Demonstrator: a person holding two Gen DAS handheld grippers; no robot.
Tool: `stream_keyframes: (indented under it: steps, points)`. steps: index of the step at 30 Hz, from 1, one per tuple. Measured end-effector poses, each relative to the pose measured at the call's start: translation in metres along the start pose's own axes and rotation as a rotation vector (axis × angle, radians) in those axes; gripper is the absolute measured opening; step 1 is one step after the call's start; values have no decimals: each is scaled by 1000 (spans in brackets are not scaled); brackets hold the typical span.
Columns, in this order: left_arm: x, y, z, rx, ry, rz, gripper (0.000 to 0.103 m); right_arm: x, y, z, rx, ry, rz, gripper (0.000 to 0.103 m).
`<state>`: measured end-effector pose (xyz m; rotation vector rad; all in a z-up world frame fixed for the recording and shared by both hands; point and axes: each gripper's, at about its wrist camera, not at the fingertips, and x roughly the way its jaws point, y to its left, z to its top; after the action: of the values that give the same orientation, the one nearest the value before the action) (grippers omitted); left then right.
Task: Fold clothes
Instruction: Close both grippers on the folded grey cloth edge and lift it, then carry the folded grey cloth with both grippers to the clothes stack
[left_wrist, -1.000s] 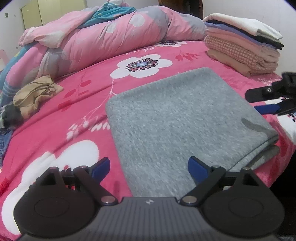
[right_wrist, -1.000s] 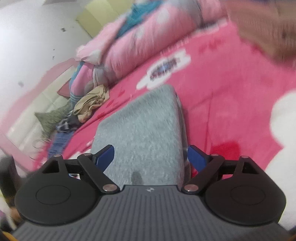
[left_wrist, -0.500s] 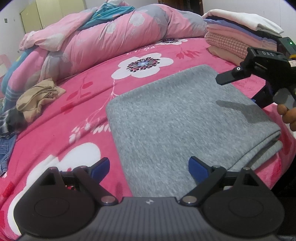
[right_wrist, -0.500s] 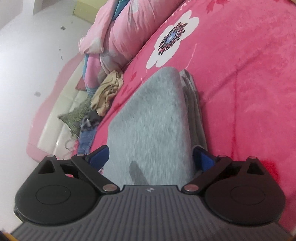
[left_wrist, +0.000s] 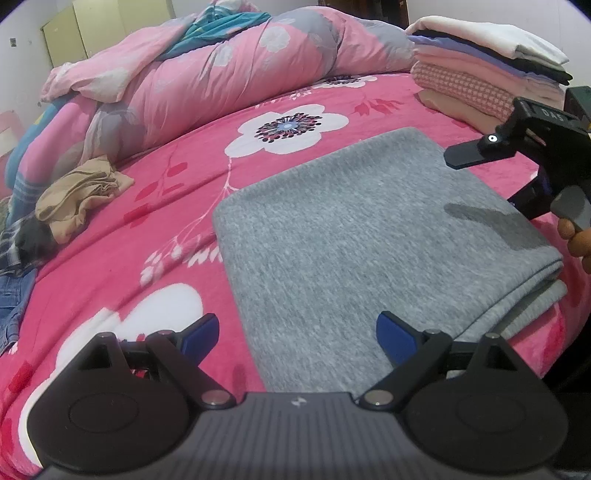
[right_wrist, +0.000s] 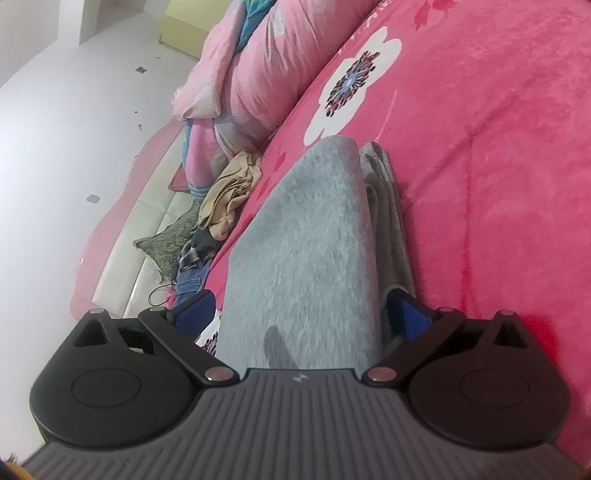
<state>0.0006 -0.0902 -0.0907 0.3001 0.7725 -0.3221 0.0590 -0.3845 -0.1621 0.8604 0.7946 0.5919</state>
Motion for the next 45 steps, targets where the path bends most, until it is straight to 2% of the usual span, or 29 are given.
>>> stream_keyframes:
  steps: [4, 7, 9, 11, 13, 15, 19, 24, 27, 32, 33, 34, 37, 39, 42, 45]
  points:
    - [-1, 17, 0, -70, -13, -76, 93, -5, 0, 2, 15, -6, 2, 101]
    - [8, 50, -1, -244, -22, -208, 93, -17, 5, 9, -7, -70, -33, 101]
    - [25, 65, 0, -331, 19, -293, 93, -20, 1, 17, 2, -91, -54, 101]
    - [43, 75, 1, -384, 70, -380, 93, -15, -9, 23, 40, -66, -66, 101]
    - [60, 75, 0, -389, 118, -463, 94, -5, -12, 22, 24, -22, -81, 102]
    - [67, 75, -2, -383, 103, -502, 96, 1, -7, 19, -20, 21, -67, 100]
    - [74, 83, -6, -379, 65, -611, 97, 4, 0, 7, -65, 120, -36, 84]
    - [83, 99, -7, -370, 62, -748, 101, -2, -12, 11, -60, 191, 27, 73]
    - [91, 101, -5, -378, 60, -785, 102, 11, -19, 22, -59, 242, 85, 72]
    - [105, 90, 11, -385, 55, -779, 103, 54, -10, 37, -132, 323, 159, 72]
    - [105, 88, 13, -384, 56, -775, 103, 59, -7, 37, -142, 323, 170, 71]
    - [102, 88, 14, -385, 57, -773, 102, 62, -5, 37, -149, 318, 180, 65]
    - [94, 87, 25, -409, 59, -806, 101, 53, -6, 34, -106, 264, 195, 48]
    - [85, 84, 37, -418, 50, -845, 101, 39, 0, 29, -108, 222, 205, 45]
    - [64, 54, 67, -329, 27, -871, 101, 7, 14, 22, -135, 149, 224, 44]
    - [50, 9, 96, -218, 17, -930, 101, -47, 20, 19, -153, 47, 222, 43]
